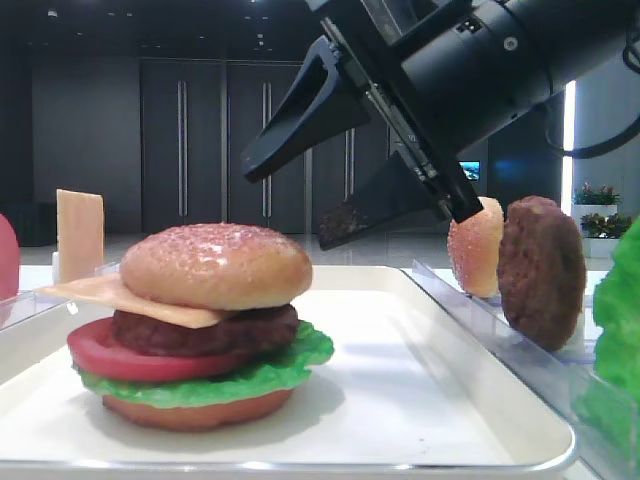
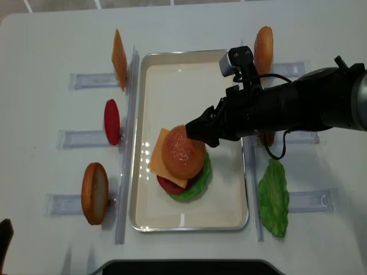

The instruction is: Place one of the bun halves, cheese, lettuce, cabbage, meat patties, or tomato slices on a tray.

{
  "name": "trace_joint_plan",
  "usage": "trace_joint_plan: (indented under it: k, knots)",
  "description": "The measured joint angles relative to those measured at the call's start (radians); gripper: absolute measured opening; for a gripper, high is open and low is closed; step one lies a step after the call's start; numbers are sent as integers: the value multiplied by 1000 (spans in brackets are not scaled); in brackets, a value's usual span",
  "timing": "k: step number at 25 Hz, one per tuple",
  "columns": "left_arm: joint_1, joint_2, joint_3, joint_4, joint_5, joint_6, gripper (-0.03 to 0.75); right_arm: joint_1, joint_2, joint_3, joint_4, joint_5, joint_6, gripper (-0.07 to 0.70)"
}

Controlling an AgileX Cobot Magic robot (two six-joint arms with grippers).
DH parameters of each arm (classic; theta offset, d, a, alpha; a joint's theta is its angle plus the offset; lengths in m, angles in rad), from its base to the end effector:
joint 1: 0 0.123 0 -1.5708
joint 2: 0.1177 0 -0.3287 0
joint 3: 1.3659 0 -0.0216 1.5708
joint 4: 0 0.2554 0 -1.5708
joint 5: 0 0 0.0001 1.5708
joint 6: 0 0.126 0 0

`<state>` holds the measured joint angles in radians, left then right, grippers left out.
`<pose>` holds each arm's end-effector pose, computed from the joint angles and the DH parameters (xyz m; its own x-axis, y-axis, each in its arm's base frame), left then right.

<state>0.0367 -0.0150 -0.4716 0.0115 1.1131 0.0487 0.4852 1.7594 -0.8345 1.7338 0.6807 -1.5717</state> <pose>-0.0162 0.0007 0.2487 -0.5149 0.0349 -0.8566 -0.0179 0.9985 0.0514 0.2829 0.2377 0.1970 -0.7237 -0.1989 -0.6608 -0.6479 0.5254 0.5515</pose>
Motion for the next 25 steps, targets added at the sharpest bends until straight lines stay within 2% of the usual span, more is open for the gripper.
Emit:
trace_joint_plan:
  k: [3, 5, 8, 10, 14, 17, 21, 25]
  knots:
    - [0, 0, 0, 0, 0, 0, 408, 0, -38, 0, -82, -40, 6, 501]
    - [0, 0, 0, 0, 0, 0, 408, 0, -87, 0, -176, -74, 51, 501]
    - [0, 0, 0, 0, 0, 0, 408, -10, -176, 0, -400, -105, 216, 501]
    - [0, 0, 0, 0, 0, 0, 408, -37, -238, 0, -579, -104, 404, 496]
    - [0, 0, 0, 0, 0, 0, 408, -133, -365, 0, -981, -51, 792, 479]
    - [0, 0, 0, 0, 0, 0, 408, -231, -461, 0, -1229, 18, 1015, 466]
    - [0, 0, 0, 0, 0, 0, 408, -376, -604, 0, -1444, 134, 1181, 461]
    - [0, 0, 0, 0, 0, 0, 408, -488, -756, 0, -1568, 230, 1273, 457]
